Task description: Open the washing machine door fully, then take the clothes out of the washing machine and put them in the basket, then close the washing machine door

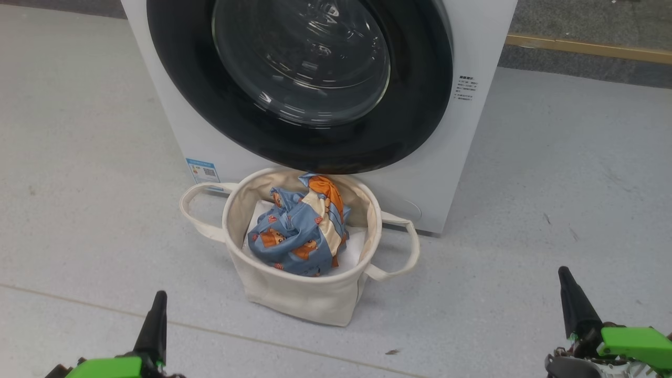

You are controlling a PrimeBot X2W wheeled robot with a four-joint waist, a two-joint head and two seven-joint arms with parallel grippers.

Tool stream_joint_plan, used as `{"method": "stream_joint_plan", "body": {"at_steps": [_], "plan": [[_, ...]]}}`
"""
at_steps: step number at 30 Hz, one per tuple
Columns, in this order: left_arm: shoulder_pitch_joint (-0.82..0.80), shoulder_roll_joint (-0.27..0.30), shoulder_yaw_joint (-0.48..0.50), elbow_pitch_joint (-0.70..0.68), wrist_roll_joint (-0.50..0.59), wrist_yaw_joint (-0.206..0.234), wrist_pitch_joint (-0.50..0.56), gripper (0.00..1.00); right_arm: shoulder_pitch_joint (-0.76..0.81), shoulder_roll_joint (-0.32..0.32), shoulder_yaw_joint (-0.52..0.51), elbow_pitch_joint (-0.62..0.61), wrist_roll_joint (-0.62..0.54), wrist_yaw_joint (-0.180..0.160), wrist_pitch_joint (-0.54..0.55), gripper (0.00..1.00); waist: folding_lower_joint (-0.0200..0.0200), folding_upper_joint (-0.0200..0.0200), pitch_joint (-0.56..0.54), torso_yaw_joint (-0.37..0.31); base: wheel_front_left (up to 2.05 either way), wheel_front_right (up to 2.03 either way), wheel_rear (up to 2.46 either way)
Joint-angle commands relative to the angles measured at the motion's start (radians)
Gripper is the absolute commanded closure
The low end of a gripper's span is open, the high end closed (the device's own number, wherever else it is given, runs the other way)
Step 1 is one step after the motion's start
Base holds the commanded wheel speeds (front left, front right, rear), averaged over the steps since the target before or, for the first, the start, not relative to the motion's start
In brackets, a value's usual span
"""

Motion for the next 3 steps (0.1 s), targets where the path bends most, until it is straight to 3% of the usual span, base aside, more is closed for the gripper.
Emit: {"method": "stream_joint_plan", "body": {"at_steps": [1, 3], "plan": [[-0.044, 0.014, 0.034, -0.036, -0.003, -0.007, 0.008, 1.00, -0.049, -0.003, 0.017, -0.030, -0.007, 0.000, 0.006, 1.00, 0.0000, 0.0000, 0.000, 0.000, 0.00, 0.00, 0.00], [-0.044, 0.014, 0.034, -0.036, -0.003, -0.007, 0.008, 1.00, -0.049, -0.003, 0.017, -0.030, -0.007, 0.000, 0.006, 1.00, 0.0000, 0.0000, 0.000, 0.000, 0.00, 0.00, 0.00]]}}
